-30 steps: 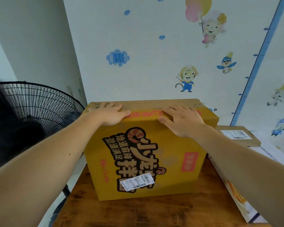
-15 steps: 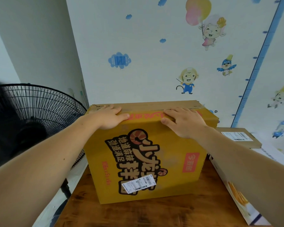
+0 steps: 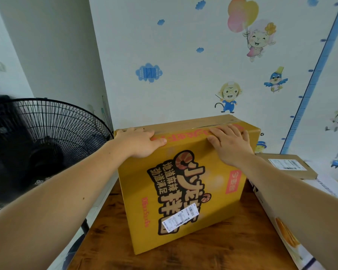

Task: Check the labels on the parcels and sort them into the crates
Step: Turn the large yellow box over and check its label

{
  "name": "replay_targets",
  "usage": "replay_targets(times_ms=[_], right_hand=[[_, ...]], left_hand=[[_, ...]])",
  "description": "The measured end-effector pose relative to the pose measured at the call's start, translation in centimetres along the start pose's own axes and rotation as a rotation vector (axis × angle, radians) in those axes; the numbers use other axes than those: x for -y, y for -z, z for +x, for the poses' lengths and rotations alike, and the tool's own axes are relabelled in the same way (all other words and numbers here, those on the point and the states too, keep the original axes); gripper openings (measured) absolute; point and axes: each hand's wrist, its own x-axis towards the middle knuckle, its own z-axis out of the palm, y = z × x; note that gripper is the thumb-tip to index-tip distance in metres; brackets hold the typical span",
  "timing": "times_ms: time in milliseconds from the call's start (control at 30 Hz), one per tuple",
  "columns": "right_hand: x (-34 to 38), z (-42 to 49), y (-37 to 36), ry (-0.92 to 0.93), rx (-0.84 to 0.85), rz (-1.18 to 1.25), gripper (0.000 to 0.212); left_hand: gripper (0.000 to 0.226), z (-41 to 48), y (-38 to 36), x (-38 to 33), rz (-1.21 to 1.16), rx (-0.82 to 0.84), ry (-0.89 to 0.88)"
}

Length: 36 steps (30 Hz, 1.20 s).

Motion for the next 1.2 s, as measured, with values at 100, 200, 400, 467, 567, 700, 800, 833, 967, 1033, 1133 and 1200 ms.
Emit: replay_targets(times_ms=[100, 200, 400, 467, 567, 700, 800, 833, 967, 1033, 1133, 1200], right_hand=[[0.2, -0.4, -0.3, -0.042, -0.013, 0.093, 0.051], [1.3, -1.0, -0.3, -0.062, -0.045, 0.193, 0.049], [2.9, -1.8, -0.8, 0.021, -0.01, 0.286, 0.059], [2.7, -1.6, -0.8, 0.017, -0.003, 0.304, 0.057], [2.4, -1.4, -0.9, 0.018, 0.021, 0.319, 0.052], [2.5, -1.2, -1.0, -0.008, 0.02, 0.369, 0.048], [2.7, -0.8, -1.8, -0.049, -0.024, 0.411, 0.047], [2.9, -0.7, -1.9, -0.067, -0.039, 0.426, 0.047], [3.5, -0.7, -1.7, -0.136, -0.084, 0.551, 0.046], [4.3, -1.5, -1.3, -0.06, -0.106, 0.457, 0.053], [6.9, -4.1, -0.4, 0.13, -0.065, 0.351, 0.063], [9.3, -6.1, 0.2, 0.26, -0.058, 0.303, 0.084]], left_hand=[[0.08, -0.5, 0.3, -0.3, -0.017, -0.007, -0.009], [0.078, -0.4, 0.5, 0.1, -0.051, -0.014, -0.034], [0.09, -0.2, -0.3, 0.8, -0.134, 0.061, -0.019], [0.089, -0.4, -0.1, 0.5, -0.146, 0.09, -0.005], [0.096, -1.2, -0.1, 0.3, -0.133, 0.125, 0.005], [0.093, -2.4, 0.0, 0.1, -0.09, 0.144, -0.001], [0.093, -3.8, 0.7, -0.8, -0.05, 0.153, -0.026], [0.092, -4.4, 0.9, -1.1, -0.031, 0.156, -0.033], [0.09, -5.4, 1.3, -2.2, 0.047, 0.128, -0.032], [0.085, -5.1, 1.2, -1.7, 0.066, 0.073, -0.043], [0.083, -4.2, 0.4, -0.6, -0.056, 0.061, -0.061], [0.088, -3.8, -0.1, 0.0, -0.165, 0.076, -0.085]])
